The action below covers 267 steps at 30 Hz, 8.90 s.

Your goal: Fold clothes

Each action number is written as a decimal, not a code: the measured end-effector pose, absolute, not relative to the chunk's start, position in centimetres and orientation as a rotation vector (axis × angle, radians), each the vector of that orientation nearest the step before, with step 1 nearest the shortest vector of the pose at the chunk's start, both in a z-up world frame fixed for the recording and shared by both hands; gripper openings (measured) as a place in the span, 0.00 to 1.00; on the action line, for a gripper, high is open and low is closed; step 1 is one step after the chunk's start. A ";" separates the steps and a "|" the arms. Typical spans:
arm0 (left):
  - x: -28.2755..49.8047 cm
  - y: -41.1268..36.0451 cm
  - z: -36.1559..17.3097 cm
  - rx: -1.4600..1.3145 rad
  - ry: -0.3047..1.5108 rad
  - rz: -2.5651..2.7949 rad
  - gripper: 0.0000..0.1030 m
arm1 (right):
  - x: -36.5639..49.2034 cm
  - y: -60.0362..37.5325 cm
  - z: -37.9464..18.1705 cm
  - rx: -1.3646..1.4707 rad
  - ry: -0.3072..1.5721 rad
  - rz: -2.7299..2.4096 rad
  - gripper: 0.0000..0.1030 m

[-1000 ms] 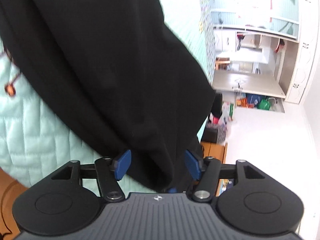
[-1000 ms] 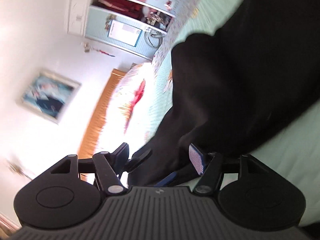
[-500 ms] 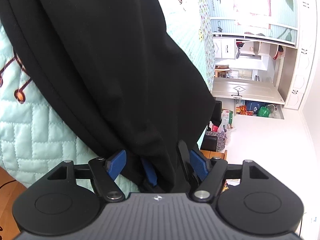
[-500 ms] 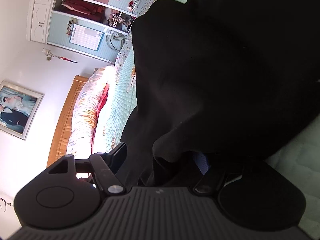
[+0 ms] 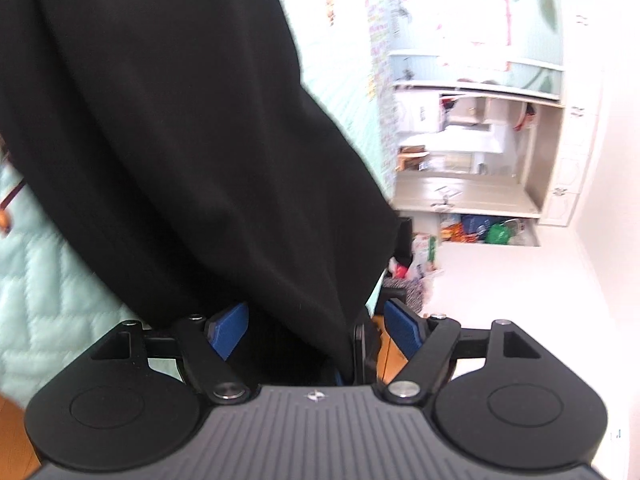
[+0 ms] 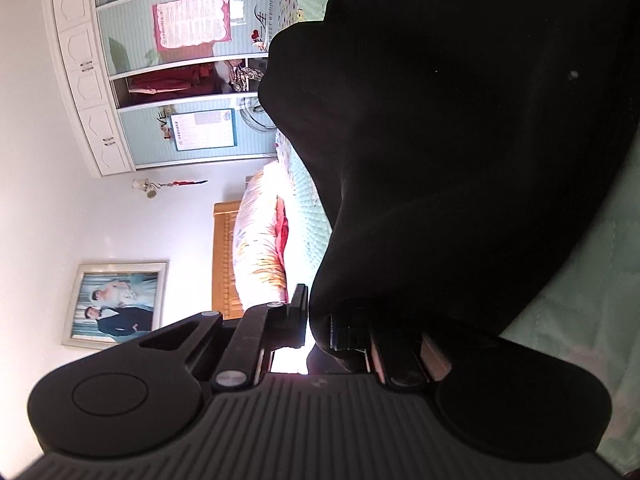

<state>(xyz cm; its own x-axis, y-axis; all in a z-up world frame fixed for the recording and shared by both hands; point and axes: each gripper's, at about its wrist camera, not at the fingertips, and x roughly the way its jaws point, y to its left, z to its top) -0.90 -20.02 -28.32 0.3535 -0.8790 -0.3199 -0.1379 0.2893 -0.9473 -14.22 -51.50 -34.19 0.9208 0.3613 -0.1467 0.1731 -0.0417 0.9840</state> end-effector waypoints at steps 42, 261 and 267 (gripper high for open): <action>-1.2 -17.2 -21.9 -0.591 0.925 -0.676 0.11 | -26.4 -71.5 -32.0 1.326 -0.012 -0.541 0.66; 2.0 14.2 -21.2 -0.797 0.621 0.034 0.35 | -1.7 -33.5 -27.1 0.539 0.974 0.173 0.82; 2.7 7.4 -15.4 -0.557 0.499 -0.247 0.54 | -2.1 -34.8 -28.6 0.663 0.898 0.230 0.82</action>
<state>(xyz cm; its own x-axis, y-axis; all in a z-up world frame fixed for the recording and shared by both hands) 2.73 7.38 -15.44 0.8528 -0.3541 -0.3838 0.0904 0.8240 -0.5593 -2.09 -34.82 -28.60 0.6150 0.4504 -0.6473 0.0835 0.7790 0.6214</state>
